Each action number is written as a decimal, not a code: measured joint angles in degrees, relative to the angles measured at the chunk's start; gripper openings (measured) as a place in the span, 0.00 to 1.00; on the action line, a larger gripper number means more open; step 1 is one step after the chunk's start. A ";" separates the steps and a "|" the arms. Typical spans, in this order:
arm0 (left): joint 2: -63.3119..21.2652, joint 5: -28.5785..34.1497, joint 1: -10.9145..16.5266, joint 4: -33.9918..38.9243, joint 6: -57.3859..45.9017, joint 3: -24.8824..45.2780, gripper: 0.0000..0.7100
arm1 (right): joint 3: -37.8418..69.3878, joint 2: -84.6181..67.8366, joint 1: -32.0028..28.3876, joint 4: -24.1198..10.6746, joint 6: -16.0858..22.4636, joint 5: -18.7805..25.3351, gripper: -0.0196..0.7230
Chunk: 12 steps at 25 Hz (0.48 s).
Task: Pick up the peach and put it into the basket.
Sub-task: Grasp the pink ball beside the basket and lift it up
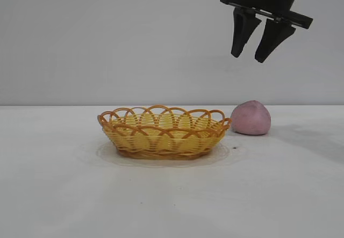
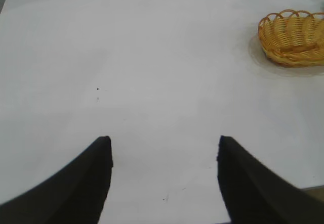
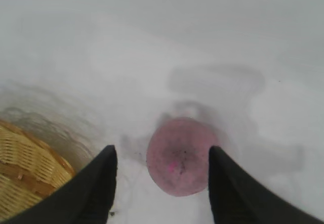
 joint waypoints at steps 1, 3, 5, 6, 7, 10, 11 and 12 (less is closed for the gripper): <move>0.00 0.00 1.18 0.00 0.00 0.00 0.61 | 0.00 0.00 0.00 -0.11 0.00 0.11 0.55; -0.03 0.00 4.80 0.00 0.00 0.00 0.61 | 0.00 0.00 0.00 -0.51 0.00 0.21 0.55; -0.03 0.00 9.14 0.00 0.00 0.00 0.61 | 0.00 0.00 0.00 -1.00 0.00 0.44 0.55; -0.03 0.00 10.38 0.00 0.00 0.00 0.61 | 0.00 0.00 0.00 -1.12 0.00 0.57 0.55; -0.03 0.00 11.29 0.00 0.00 0.00 0.61 | 0.00 0.00 0.00 -1.38 0.00 0.74 0.55; -0.03 0.00 11.97 0.00 0.00 0.00 0.61 | 0.00 0.00 0.00 -2.33 0.00 1.96 0.55; -0.03 0.00 11.97 0.00 0.00 0.00 0.61 | 0.00 0.00 0.00 -2.61 0.00 2.40 0.55; -0.03 0.00 11.97 0.00 0.00 0.00 0.61 | 0.00 0.00 0.00 -2.73 0.00 2.64 0.55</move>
